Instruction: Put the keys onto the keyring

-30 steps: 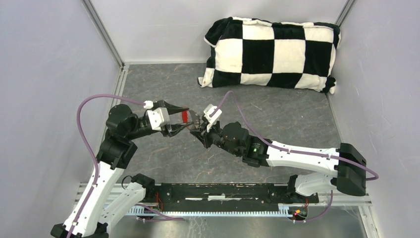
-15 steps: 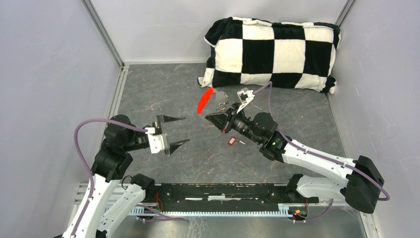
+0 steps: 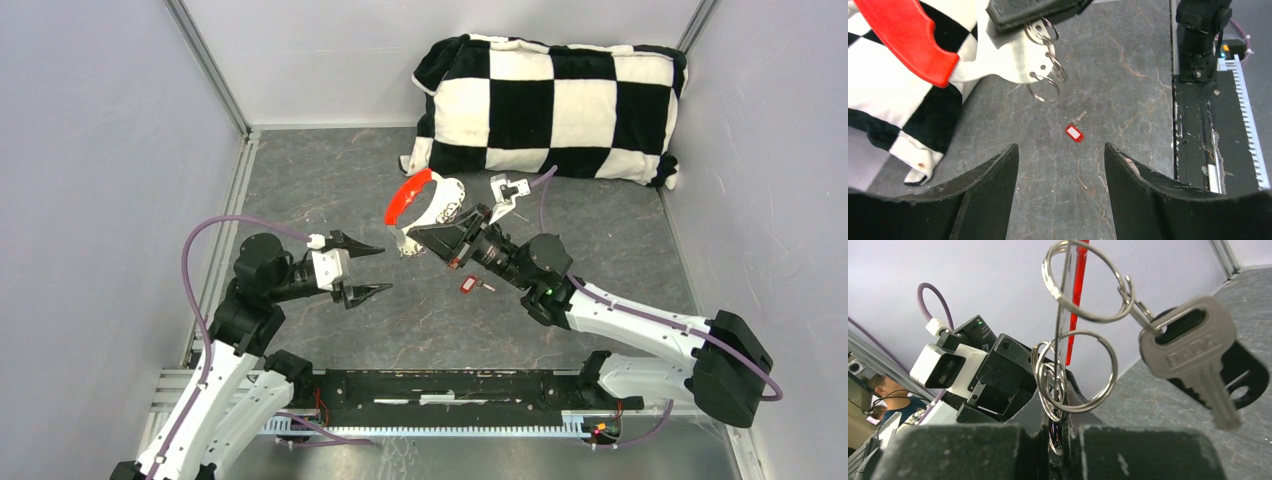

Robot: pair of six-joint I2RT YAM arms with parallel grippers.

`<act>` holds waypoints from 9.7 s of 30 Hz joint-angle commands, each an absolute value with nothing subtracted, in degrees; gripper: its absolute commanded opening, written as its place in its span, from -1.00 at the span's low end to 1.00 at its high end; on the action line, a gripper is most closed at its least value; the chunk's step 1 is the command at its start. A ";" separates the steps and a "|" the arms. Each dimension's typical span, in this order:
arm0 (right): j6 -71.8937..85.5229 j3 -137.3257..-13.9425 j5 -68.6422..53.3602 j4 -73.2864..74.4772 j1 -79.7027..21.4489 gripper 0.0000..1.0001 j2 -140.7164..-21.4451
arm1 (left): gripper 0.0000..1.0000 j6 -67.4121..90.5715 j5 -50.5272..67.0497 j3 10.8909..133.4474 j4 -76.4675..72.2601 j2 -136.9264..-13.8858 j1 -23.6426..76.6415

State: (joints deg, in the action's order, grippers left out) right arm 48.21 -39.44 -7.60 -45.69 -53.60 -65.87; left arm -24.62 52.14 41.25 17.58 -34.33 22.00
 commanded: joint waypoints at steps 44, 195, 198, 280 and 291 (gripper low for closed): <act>52.62 -38.86 -9.39 -54.32 -54.05 -1.00 -69.70 | -0.48 -8.05 52.11 37.46 -2.61 -38.50 23.34; 18.03 -38.47 -28.78 -60.56 -61.38 -0.99 -69.95 | -0.65 -31.92 64.41 56.56 37.29 -42.25 23.30; 17.07 -38.97 -28.08 -59.44 -61.98 -0.99 -70.22 | -0.65 -31.03 63.87 56.35 36.31 -42.04 23.30; -1.05 -40.23 -24.33 -26.21 -61.92 -0.13 -55.64 | -0.96 -86.17 59.37 51.57 50.23 -29.31 23.35; -1.96 -44.97 -28.34 -22.10 -62.58 -0.04 -59.81 | -0.96 -87.73 58.40 52.73 55.28 -32.04 23.36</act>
State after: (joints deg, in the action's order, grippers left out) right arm -0.75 -39.59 -26.17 -22.72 -62.13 -56.90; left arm -88.16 58.17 51.13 55.02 -29.80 23.33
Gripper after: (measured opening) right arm 0.466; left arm 0.043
